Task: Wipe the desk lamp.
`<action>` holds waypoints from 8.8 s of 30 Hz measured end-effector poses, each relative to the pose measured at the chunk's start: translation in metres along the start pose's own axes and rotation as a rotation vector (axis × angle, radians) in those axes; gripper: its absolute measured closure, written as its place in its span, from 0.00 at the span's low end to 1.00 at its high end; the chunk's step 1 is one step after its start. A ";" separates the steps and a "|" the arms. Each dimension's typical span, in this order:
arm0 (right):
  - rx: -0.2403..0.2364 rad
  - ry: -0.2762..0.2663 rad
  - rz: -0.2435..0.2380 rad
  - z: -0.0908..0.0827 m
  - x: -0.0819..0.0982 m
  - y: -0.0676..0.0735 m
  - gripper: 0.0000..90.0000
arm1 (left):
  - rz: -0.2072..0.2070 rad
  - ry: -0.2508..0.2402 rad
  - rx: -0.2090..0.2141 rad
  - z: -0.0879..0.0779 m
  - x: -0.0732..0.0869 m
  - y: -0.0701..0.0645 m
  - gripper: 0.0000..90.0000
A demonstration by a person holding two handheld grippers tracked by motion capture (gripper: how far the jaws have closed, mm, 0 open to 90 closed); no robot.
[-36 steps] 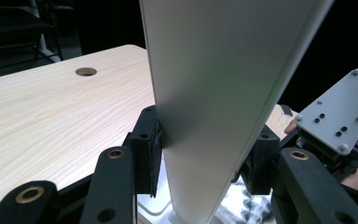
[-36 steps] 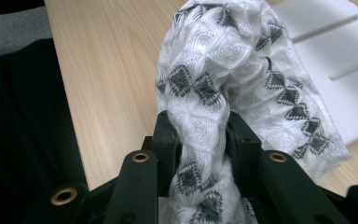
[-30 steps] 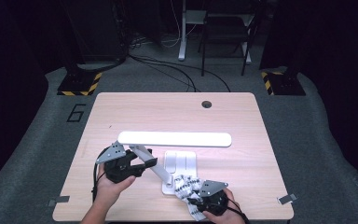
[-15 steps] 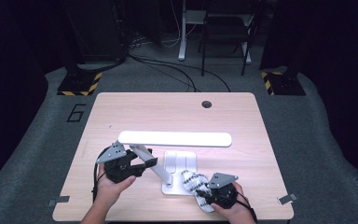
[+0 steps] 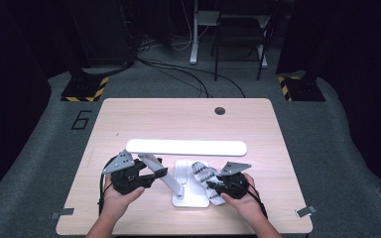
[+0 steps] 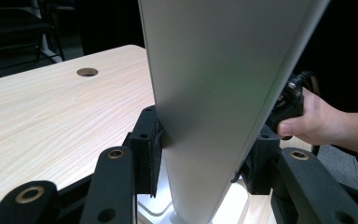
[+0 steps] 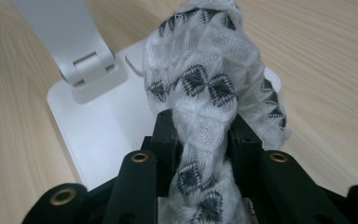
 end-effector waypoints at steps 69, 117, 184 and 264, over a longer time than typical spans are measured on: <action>-0.036 0.092 0.017 0.108 -0.082 -0.059 0.77 | 0.009 0.002 -0.022 -0.001 0.000 -0.002 0.63; 0.012 0.154 0.012 0.084 -0.066 -0.064 0.76 | 0.010 0.009 -0.032 0.000 0.000 -0.002 0.63; 0.047 0.058 0.001 0.094 -0.068 -0.044 0.78 | 0.011 0.006 -0.033 -0.001 0.000 -0.002 0.64; 0.013 0.044 0.019 0.047 -0.041 -0.007 0.36 | 0.037 0.046 0.039 -0.045 -0.062 0.018 0.63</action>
Point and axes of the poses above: each handheld gripper's, and its own axes: z roughly forward along the jaws, x roughly out of its underside, y roughly to its left, the point moved 3 cm from there along z, roughly forward along the jaws, and after that the axes turned 12 degrees about -x, right-handed, at the moved point
